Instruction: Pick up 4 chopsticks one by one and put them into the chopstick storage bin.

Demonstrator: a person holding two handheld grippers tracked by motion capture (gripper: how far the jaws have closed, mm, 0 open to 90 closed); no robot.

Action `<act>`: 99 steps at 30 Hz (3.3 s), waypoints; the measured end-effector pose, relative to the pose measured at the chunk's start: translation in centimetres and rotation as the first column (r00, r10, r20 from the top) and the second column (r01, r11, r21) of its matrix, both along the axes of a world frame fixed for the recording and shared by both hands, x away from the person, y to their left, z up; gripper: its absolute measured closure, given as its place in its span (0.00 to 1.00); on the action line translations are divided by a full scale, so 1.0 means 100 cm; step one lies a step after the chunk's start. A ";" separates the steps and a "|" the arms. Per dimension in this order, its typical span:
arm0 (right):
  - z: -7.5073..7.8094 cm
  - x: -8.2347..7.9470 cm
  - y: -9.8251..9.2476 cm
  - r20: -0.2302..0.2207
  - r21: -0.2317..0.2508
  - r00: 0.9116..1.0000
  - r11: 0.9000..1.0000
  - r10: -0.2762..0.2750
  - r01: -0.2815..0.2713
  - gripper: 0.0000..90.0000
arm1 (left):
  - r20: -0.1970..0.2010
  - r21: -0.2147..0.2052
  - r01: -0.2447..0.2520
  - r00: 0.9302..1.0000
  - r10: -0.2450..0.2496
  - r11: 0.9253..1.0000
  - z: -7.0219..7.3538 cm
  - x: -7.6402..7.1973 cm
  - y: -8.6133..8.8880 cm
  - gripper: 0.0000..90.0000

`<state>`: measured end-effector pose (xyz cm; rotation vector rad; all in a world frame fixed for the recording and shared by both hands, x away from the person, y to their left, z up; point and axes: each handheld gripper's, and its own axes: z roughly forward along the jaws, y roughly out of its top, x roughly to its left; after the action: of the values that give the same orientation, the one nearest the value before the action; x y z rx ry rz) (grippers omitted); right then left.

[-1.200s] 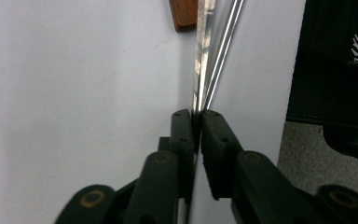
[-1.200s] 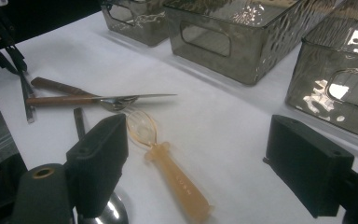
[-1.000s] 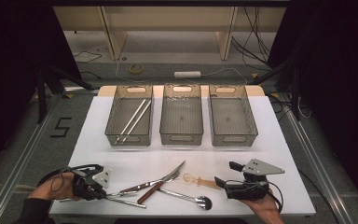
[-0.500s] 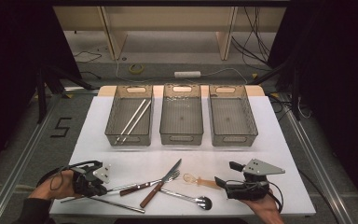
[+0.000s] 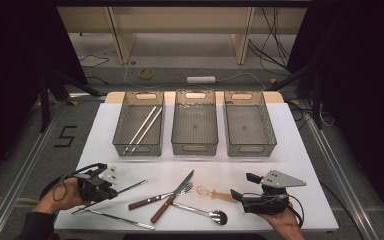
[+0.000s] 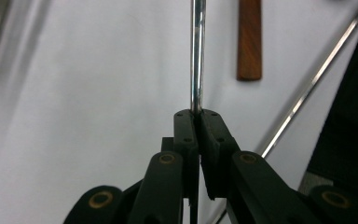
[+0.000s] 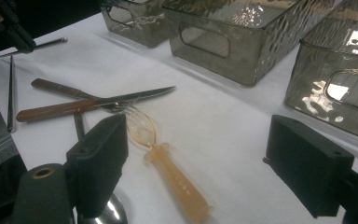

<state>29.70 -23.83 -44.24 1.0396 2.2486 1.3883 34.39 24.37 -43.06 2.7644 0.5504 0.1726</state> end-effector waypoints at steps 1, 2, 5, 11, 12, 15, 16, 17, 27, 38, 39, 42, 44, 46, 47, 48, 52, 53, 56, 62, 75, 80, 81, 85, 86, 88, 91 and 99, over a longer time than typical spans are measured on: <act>0.000 0.000 0.000 0.001 -0.002 1.000 1.000 0.002 -0.002 0.24 | 0.012 0.000 -0.020 1.000 0.020 1.000 0.002 0.002 0.000 0.95; 0.000 0.000 0.000 0.001 -0.003 1.000 1.000 0.002 -0.002 0.24 | 0.017 -0.009 -0.040 0.999 0.040 0.999 0.004 0.003 0.000 0.95; 0.000 0.000 0.000 0.000 -0.003 1.000 1.000 0.003 -0.003 0.24 | 0.044 -0.034 -0.086 0.995 0.087 0.996 0.011 0.005 -0.001 0.95; 0.000 0.000 0.000 0.002 0.001 1.000 1.000 0.000 0.000 0.24 | 0.105 -0.111 -0.207 0.970 0.219 0.972 0.024 0.015 -0.003 0.95; 0.000 0.000 0.000 0.003 0.002 1.000 1.000 -0.001 0.001 0.24 | 0.103 -0.121 -0.218 0.967 0.231 0.968 0.026 0.017 -0.003 0.95; 0.000 0.000 -0.001 0.003 0.001 1.000 1.000 0.000 0.000 0.24 | 0.112 -0.151 -0.252 0.956 0.270 0.956 0.029 0.023 -0.005 0.95; 0.000 0.000 -0.001 0.004 0.000 1.000 1.000 0.000 0.000 0.24 | 0.112 -0.153 -0.257 0.955 0.275 0.954 0.031 0.025 -0.006 0.95; 0.000 0.000 0.000 0.004 0.001 1.000 1.000 0.000 0.000 0.24 | 0.115 -0.163 -0.267 0.951 0.287 0.950 0.032 0.026 -0.006 0.95; 0.000 0.000 -0.001 0.004 0.001 1.000 1.000 0.000 0.000 0.24 | 0.154 -0.233 -0.330 0.917 0.369 0.915 0.056 0.046 -0.007 0.95; 0.000 0.000 -0.002 0.005 0.008 1.000 1.000 -0.002 0.002 0.24 | 0.173 -0.300 -0.360 0.890 0.421 0.884 0.077 0.077 -0.015 0.95; 0.000 0.000 -0.002 0.006 0.009 1.000 1.000 -0.001 0.001 0.24 | 0.172 -0.309 -0.361 0.888 0.425 0.880 0.079 0.080 -0.017 0.95; 0.000 0.000 -0.002 0.007 0.009 1.000 1.000 0.000 0.000 0.24 | 0.193 -0.325 -0.360 0.880 0.434 0.875 0.087 0.089 -0.020 0.95; 0.000 0.000 -0.002 0.008 0.010 1.000 1.000 0.000 0.000 0.24 | 0.204 -0.336 -0.362 0.873 0.443 0.869 0.093 0.095 -0.022 0.95; 0.000 0.000 -0.002 0.008 0.009 1.000 1.000 0.001 -0.001 0.24 | 0.210 -0.349 -0.366 0.867 0.453 0.863 0.099 0.100 -0.023 0.95; 0.000 0.000 -0.002 0.006 0.009 1.000 1.000 0.001 -0.001 0.24 | 0.211 -0.356 -0.367 0.865 0.456 0.860 0.102 0.104 -0.024 0.95; 0.000 0.000 -0.001 0.006 0.008 1.000 1.000 0.001 -0.001 0.24 | 0.212 -0.359 -0.369 0.862 0.460 0.857 0.104 0.107 -0.025 0.95; 0.000 0.000 -0.001 0.006 0.008 1.000 1.000 0.002 -0.002 0.24 | 0.221 -0.365 -0.377 0.853 0.473 0.851 0.111 0.119 -0.028 0.95; 0.000 0.000 -0.002 0.006 0.009 1.000 1.000 0.002 -0.002 0.24 | 0.224 -0.366 -0.379 0.851 0.476 0.850 0.113 0.121 -0.028 0.95; 0.000 0.000 -0.002 0.005 0.009 1.000 1.000 0.003 -0.003 0.24 | 0.230 -0.376 -0.385 0.843 0.487 0.843 0.117 0.128 -0.031 0.95; 0.000 0.000 -0.001 0.005 0.008 1.000 1.000 0.004 -0.004 0.24 | 0.233 -0.391 -0.403 0.826 0.513 0.827 0.117 0.143 -0.034 0.95; 0.000 0.000 -0.001 0.002 0.008 1.000 1.000 0.009 -0.009 0.24 | 0.184 -0.447 -0.474 0.781 0.597 0.759 0.093 0.169 -0.025 0.95; 0.000 0.001 -0.001 0.001 0.008 1.000 1.000 0.011 -0.011 0.24 | 0.164 -0.450 -0.494 0.773 0.613 0.744 0.078 0.174 -0.022 0.95; 0.000 0.000 -0.001 0.000 0.008 1.000 1.000 0.010 -0.010 0.24 | 0.156 -0.452 -0.495 0.775 0.612 0.742 0.075 0.174 -0.022 0.95; 0.000 0.000 0.000 0.001 0.008 1.000 1.000 0.010 -0.010 0.24 | 0.125 -0.463 -0.509 0.773 0.622 0.726 0.066 0.176 -0.019 0.95; 0.000 0.000 0.000 0.001 0.008 1.000 1.000 0.010 -0.010 0.24 | 0.119 -0.462 -0.513 0.772 0.624 0.723 0.064 0.176 -0.019 0.95; 0.000 0.000 0.000 0.000 0.008 1.000 1.000 0.010 -0.010 0.24 | 0.116 -0.455 -0.517 0.773 0.624 0.725 0.062 0.176 -0.019 0.95; 0.000 0.000 0.000 0.000 0.008 1.000 1.000 0.011 -0.011 0.24 | 0.112 -0.445 -0.533 0.764 0.635 0.719 0.055 0.179 -0.019 0.94; 0.000 0.000 -0.001 0.000 0.008 1.000 1.000 0.011 -0.011 0.24 | 0.104 -0.432 -0.552 0.755 0.648 0.713 0.047 0.183 -0.020 0.94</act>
<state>29.73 -23.88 -44.28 1.0313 2.2535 1.4027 52.68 22.38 -38.38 2.0505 1.2644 0.4985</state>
